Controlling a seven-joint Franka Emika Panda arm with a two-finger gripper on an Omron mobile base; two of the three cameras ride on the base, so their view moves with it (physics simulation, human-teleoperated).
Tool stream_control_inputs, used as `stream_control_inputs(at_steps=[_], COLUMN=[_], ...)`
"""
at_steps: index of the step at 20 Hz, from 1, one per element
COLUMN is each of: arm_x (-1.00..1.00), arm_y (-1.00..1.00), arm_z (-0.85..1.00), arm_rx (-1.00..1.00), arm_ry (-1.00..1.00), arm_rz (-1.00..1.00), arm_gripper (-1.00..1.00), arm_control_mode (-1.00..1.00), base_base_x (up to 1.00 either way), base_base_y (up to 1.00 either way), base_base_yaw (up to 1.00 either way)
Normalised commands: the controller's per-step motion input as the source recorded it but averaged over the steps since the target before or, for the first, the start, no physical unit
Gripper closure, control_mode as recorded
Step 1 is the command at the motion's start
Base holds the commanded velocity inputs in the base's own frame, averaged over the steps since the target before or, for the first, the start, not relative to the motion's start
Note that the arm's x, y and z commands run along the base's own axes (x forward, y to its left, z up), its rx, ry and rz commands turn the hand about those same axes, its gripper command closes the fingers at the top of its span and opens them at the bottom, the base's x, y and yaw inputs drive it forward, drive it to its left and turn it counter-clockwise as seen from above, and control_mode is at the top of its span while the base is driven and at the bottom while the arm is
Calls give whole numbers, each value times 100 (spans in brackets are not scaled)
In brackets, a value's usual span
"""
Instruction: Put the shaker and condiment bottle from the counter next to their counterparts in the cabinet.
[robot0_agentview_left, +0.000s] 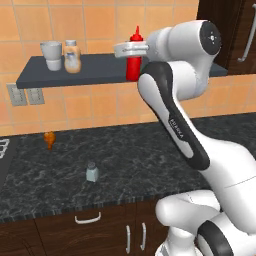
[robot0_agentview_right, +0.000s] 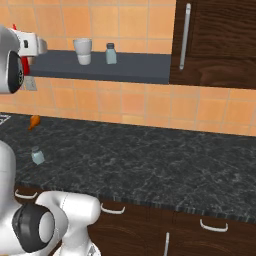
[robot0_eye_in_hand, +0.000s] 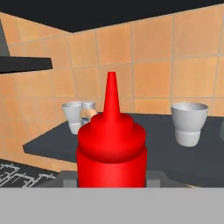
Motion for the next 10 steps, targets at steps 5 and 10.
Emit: stream_control_inputs(at_steps=[5,10], arm_x=[64,72], arm_y=[-2,11], arm_z=[0,0], arm_rx=[9,0], arm_ry=[8,14], arm_rz=[6,2], arm_gripper=[100,100], arm_control_mode=[-100,-100], base_base_x=[0,0], base_base_y=[0,0], base_base_yaw=[0,0])
